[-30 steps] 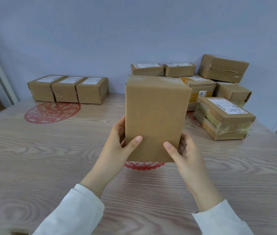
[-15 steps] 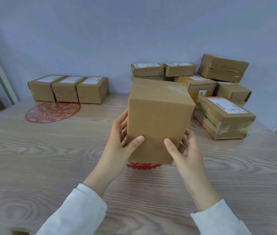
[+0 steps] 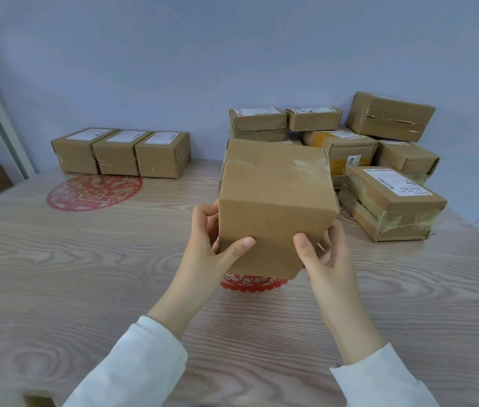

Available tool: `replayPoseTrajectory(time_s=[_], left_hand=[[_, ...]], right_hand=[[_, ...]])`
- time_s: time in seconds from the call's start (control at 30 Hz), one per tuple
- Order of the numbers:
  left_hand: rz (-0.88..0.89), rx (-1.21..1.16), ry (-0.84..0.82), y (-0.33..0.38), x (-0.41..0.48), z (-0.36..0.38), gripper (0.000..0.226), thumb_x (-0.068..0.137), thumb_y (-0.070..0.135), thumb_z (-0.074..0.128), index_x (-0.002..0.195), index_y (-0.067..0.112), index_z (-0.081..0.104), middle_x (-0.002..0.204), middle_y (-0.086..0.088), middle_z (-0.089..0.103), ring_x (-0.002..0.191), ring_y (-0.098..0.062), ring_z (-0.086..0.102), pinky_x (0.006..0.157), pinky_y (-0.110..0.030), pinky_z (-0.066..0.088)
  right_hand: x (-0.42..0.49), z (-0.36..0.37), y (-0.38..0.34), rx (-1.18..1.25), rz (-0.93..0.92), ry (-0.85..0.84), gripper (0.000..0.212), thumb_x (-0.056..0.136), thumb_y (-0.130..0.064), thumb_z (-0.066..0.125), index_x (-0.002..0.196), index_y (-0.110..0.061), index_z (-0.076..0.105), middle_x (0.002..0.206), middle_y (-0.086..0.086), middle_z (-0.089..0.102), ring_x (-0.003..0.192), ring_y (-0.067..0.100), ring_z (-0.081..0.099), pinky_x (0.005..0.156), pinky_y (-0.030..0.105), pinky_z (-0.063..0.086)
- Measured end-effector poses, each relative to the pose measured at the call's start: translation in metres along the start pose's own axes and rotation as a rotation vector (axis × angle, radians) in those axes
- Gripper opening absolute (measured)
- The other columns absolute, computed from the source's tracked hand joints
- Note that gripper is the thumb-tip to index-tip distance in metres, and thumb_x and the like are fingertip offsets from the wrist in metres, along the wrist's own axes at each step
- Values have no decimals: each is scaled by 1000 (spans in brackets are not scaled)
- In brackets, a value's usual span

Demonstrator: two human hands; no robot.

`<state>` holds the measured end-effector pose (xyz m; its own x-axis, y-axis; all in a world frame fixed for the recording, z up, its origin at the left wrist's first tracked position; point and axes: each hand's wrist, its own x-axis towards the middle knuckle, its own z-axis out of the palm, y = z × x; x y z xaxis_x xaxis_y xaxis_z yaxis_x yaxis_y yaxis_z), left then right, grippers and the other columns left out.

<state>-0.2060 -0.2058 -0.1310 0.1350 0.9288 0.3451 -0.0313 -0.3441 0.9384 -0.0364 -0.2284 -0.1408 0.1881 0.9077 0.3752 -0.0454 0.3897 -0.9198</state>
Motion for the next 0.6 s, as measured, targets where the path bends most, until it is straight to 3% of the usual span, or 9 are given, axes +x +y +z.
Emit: replayPoseTrajectory(time_s=[0.07,0.17,0.3,0.37,0.47,0.53,0.6], left_hand=[[10,-20,15,2,-2,2,48,71,33,74,104,27,40,103,16,64,98,6,60,81,-17,51],[-7,-10,22,8,-3,2,53,70,62,67,101,28,40,84,29,62,89,8,58,81,-21,53],[-89,-47,68,12,-1,1,59,54,91,50,88,44,41,97,9,48,95,-11,46,100,-58,39],[-132,-85,73,15,0,3,52,52,89,56,84,48,46,99,8,49,98,-14,47,102,-60,36],[-171,-168,78,17,-1,5,10,61,65,61,66,56,58,78,23,62,92,-12,55,101,-51,42],[-159,-188,61,12,0,3,23,63,57,63,82,45,60,87,14,65,90,-14,57,98,-52,43],[-128,-165,41,10,-2,2,46,63,54,63,99,26,55,96,3,62,93,-19,54,101,-55,40]], right_hand=[[1,0,0,-33,-7,-4,49,66,-53,72,105,-32,51,101,-19,67,98,-4,62,78,14,50],[1,0,1,-48,-23,-1,61,58,-63,74,105,-31,51,100,-25,66,100,-4,62,80,13,48],[0,-1,6,-35,-75,-11,37,72,-25,68,104,-28,50,99,-14,67,97,-6,61,80,12,48],[0,-3,7,-42,-83,-9,35,72,-19,65,103,-26,50,103,-10,63,97,-5,61,80,13,48],[0,-6,6,-42,-65,-18,48,68,-33,76,108,-22,51,119,5,61,108,6,60,87,17,50],[-1,-7,2,-60,-25,-25,76,56,-61,79,114,-20,51,124,6,60,112,7,59,87,16,50],[-2,-6,-4,-78,5,-26,93,45,-78,72,117,-22,51,118,-5,63,105,0,62,81,10,48]])
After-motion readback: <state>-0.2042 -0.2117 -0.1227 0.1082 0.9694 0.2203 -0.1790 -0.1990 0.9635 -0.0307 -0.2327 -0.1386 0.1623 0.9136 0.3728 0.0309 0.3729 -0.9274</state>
